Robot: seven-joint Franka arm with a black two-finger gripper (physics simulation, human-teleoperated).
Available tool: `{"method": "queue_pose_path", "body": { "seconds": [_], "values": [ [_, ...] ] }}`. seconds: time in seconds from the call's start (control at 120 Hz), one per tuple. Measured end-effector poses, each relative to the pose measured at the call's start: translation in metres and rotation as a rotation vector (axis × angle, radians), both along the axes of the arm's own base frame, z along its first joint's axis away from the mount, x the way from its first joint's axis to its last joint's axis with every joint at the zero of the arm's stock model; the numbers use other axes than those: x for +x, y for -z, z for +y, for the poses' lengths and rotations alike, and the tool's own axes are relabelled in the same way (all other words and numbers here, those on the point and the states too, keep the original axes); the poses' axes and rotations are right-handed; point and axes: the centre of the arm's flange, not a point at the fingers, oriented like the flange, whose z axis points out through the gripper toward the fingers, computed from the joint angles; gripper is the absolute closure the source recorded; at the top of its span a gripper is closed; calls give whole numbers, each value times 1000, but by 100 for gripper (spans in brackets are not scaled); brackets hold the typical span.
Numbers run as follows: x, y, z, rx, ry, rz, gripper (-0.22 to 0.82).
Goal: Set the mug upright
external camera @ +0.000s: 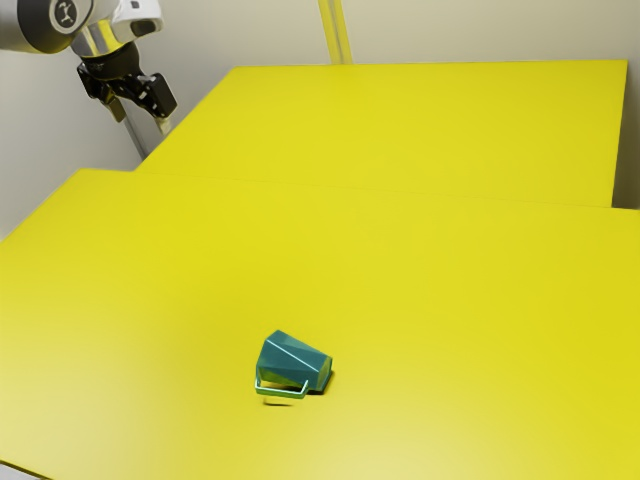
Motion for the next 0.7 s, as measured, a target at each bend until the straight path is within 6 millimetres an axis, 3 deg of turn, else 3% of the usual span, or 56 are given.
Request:
{"method": "queue_pose_path", "body": {
  "seconds": [0.208, 0.3, 0.442, 0.542, 0.7],
  "values": [
    [0, 10, 0, -1, 16, 16, 0],
    [3, 37, -1, -3, 22, 64, 0],
    [3, 64, 1, -54, 20, 95, 0],
    [0, 102, 4, -178, -9, 152, 0],
    [-18, 177, 35, -387, -140, 258, 0]
  ]
}}
